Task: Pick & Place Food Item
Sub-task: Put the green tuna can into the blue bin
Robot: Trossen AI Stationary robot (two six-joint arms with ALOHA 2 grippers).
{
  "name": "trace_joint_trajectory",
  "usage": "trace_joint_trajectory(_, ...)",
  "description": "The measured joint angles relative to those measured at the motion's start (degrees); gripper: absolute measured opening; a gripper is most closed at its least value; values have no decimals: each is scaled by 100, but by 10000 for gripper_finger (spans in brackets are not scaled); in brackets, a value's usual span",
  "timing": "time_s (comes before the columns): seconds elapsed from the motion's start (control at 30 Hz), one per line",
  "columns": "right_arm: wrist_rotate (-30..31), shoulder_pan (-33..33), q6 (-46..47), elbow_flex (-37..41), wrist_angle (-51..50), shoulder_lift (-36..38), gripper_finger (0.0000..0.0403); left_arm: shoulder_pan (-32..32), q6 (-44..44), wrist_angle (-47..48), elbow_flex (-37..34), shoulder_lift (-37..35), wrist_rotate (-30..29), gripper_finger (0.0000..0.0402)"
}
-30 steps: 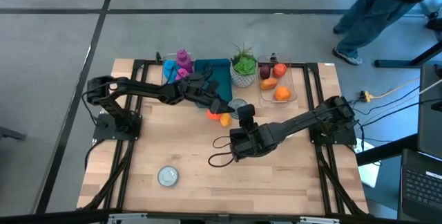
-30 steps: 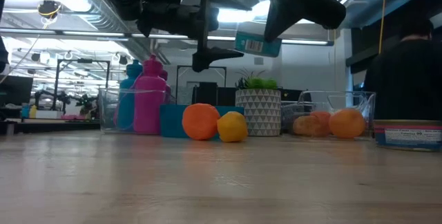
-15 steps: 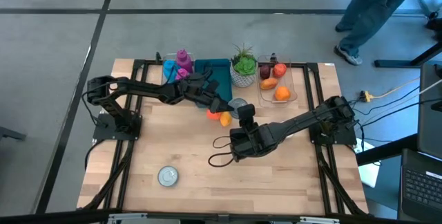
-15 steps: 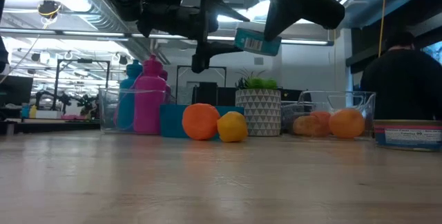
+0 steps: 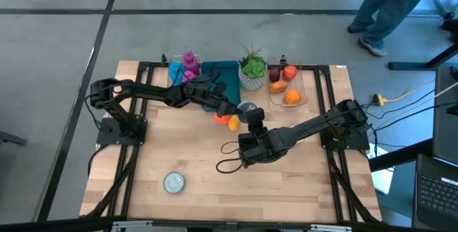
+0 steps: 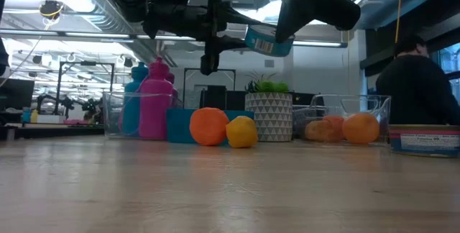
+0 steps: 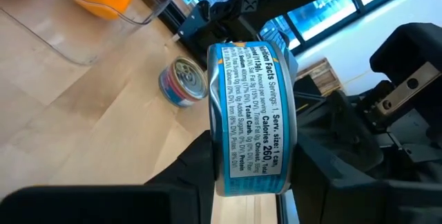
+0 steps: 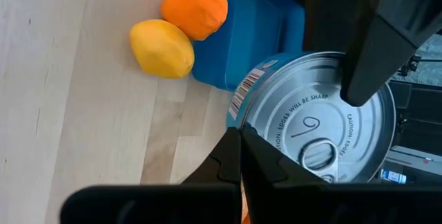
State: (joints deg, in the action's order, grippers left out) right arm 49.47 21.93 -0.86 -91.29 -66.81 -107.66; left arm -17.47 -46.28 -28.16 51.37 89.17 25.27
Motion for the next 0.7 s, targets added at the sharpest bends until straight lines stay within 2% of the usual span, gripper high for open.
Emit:
trace_joint_trajectory(0.17,-39,0,0,0,22,0,9,0,72,-2,2,0,6,116)
trace_joint_trajectory(0.33,-124,-8,87,0,86,0,44,-4,193,11,2,0,3,116)
trace_joint_trajectory(0.53,-536,-9,291,-262,55,-2,137,-190,275,-48,2,0,188,116)
trace_joint_trajectory(0.7,-489,25,503,-738,-309,-1,225,-406,293,-79,1,-2,332,116)
